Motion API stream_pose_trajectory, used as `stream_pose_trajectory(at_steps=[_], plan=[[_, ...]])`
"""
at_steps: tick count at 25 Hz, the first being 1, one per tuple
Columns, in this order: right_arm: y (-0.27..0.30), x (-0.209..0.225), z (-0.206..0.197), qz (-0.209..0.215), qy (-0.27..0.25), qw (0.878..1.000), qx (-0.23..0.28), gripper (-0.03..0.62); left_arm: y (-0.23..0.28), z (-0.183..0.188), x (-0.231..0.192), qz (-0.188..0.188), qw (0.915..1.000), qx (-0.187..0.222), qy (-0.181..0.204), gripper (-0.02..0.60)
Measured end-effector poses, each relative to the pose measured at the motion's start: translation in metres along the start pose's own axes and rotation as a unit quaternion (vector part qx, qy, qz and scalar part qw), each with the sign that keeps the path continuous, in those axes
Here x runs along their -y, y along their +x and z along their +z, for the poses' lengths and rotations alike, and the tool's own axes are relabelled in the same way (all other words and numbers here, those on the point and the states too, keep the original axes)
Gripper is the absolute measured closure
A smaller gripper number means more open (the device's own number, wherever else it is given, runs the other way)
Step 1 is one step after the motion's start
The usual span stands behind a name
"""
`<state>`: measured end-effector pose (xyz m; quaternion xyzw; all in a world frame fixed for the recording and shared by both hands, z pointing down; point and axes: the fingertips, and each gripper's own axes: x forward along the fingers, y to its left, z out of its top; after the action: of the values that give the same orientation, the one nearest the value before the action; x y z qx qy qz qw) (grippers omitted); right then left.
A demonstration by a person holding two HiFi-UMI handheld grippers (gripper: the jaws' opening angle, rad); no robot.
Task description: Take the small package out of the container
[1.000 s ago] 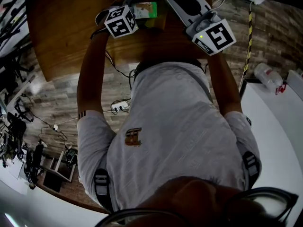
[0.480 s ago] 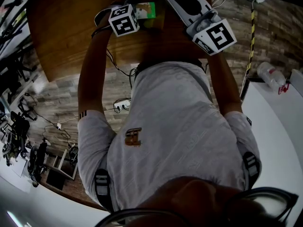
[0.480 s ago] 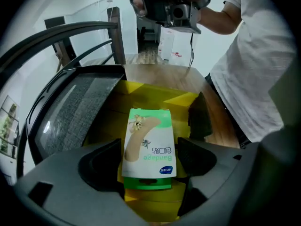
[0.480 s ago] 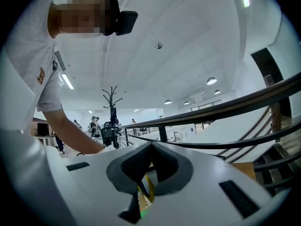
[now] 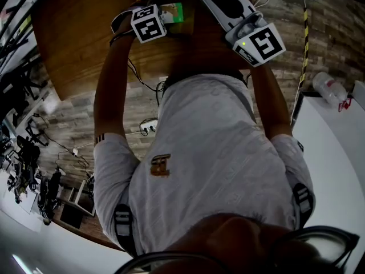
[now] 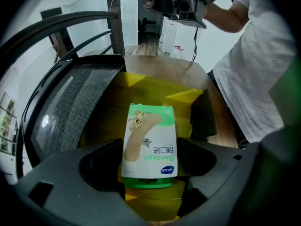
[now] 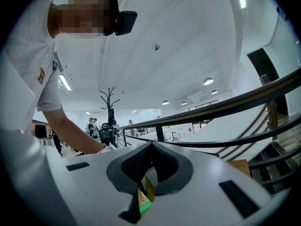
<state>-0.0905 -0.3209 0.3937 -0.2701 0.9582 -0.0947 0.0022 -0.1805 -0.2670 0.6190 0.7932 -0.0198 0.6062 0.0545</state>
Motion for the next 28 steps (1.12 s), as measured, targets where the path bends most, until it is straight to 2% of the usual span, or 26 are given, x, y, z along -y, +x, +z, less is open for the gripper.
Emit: stream_pose_trajectory(at_steps=[14,28], plan=[[-0.019,0.002,-0.006,0.001,0.005,1.0,-0.002,0.563,0.002,0.007,0.002,0.009,1.0,0.0,0.0,0.21],[-0.017,-0.015,0.0,0.007,-0.002,1.0,-0.001,0.563,-0.017,0.007,0.013,0.032,0.9985,0.042,-0.013,0.21]])
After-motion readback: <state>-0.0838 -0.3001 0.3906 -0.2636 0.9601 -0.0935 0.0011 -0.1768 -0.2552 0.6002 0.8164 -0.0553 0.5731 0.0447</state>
